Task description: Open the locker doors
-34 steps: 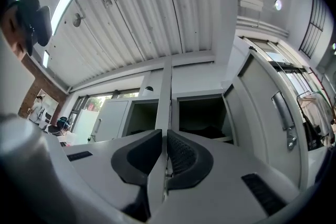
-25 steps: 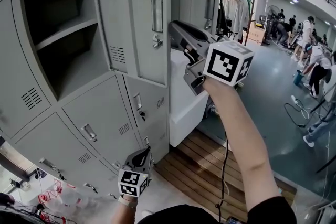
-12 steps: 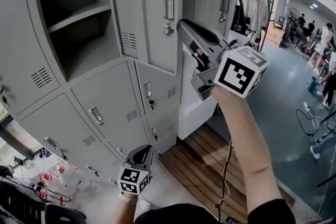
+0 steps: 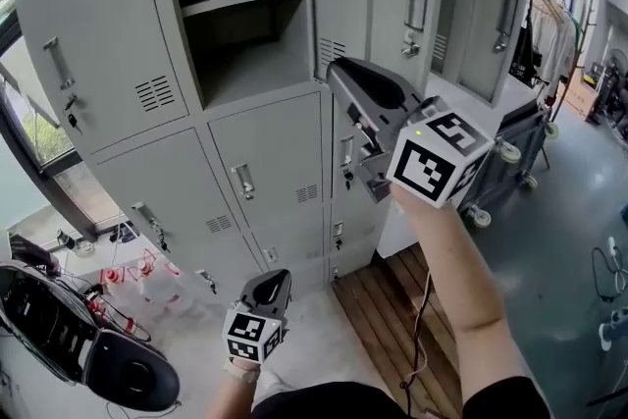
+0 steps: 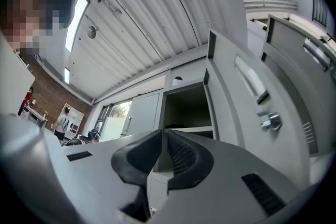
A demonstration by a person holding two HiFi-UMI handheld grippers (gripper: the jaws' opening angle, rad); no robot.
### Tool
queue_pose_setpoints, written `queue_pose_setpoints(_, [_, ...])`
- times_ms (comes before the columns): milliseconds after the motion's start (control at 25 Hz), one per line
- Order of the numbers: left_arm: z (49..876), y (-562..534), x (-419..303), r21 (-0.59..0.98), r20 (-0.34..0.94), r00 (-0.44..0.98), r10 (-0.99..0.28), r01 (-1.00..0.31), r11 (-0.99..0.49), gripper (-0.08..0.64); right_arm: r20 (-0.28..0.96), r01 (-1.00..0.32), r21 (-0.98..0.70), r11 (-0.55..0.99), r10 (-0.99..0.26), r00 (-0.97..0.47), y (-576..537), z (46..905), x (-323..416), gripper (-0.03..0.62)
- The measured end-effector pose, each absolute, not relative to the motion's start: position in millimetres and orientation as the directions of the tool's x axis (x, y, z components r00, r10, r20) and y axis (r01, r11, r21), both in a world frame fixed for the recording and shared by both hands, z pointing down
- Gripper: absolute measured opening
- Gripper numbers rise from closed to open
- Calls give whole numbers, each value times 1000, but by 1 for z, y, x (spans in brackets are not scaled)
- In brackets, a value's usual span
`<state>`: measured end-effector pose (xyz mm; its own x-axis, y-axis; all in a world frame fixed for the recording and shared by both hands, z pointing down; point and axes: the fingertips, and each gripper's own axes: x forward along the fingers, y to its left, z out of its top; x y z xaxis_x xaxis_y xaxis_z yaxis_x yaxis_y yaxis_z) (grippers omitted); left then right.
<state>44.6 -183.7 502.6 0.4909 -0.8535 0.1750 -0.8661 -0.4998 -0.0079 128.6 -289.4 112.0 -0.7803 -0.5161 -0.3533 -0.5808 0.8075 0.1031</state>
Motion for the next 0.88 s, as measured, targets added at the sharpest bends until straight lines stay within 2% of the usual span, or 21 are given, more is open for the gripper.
queue_pose_setpoints(200, [503, -175, -29, -20, 207, 405, -891, -908, -418, 19, -360, -524, 125, 842, -454, -815, -289, 112, 45, 57])
queue_pose_setpoints(520, [498, -163, -167, -14, 175, 309, -935, -949, -316, 19, -353, -451, 147, 880, -379, -855, -282, 102, -117, 59])
queue_pose_setpoints(880, [504, -140, -276, -20, 166, 240, -957, -969, -246, 20, -372, -405, 201, 892, -313, -874, -256, 91, -248, 110])
